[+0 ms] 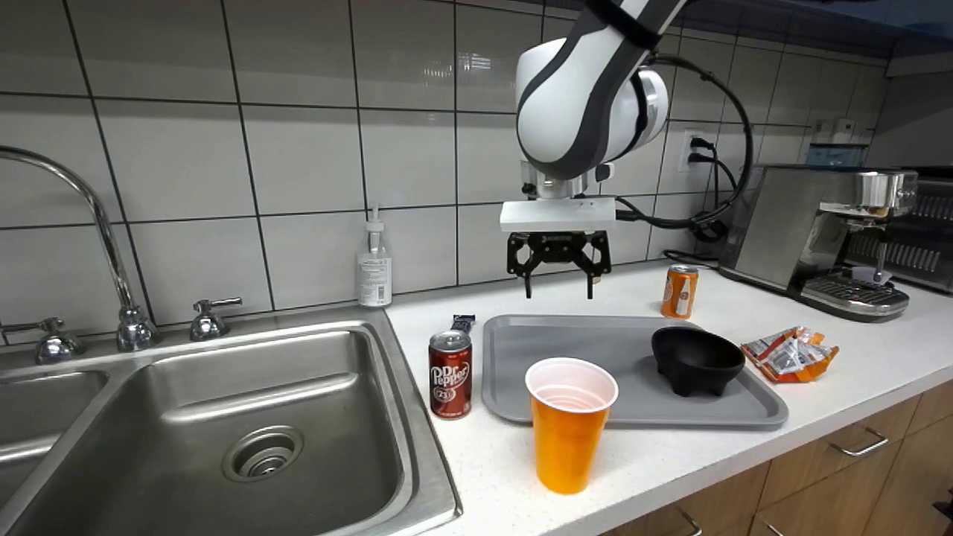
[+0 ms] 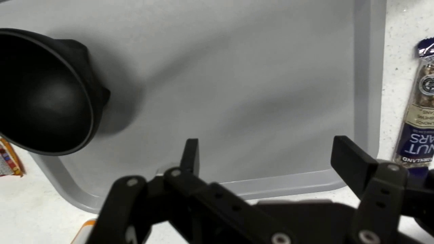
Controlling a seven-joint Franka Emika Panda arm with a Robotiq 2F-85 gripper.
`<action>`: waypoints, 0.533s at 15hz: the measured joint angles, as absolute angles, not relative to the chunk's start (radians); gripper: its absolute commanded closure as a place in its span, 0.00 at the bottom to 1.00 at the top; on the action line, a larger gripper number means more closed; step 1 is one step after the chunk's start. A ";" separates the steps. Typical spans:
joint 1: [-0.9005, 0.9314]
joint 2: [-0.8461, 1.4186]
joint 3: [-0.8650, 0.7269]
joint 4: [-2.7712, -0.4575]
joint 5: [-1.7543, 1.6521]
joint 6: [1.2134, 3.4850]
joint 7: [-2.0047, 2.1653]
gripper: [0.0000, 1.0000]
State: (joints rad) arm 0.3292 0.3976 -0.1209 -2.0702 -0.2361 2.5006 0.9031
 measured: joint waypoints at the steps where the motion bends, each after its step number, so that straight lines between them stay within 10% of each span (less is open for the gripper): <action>1: 0.321 0.380 -0.122 -2.093 -0.245 2.507 0.903 0.00; 8: 0.248 0.280 -0.131 -2.230 -0.286 2.564 0.903 0.00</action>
State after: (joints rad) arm 0.2477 0.2800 -0.1308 -2.2302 -0.2862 2.5645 0.9031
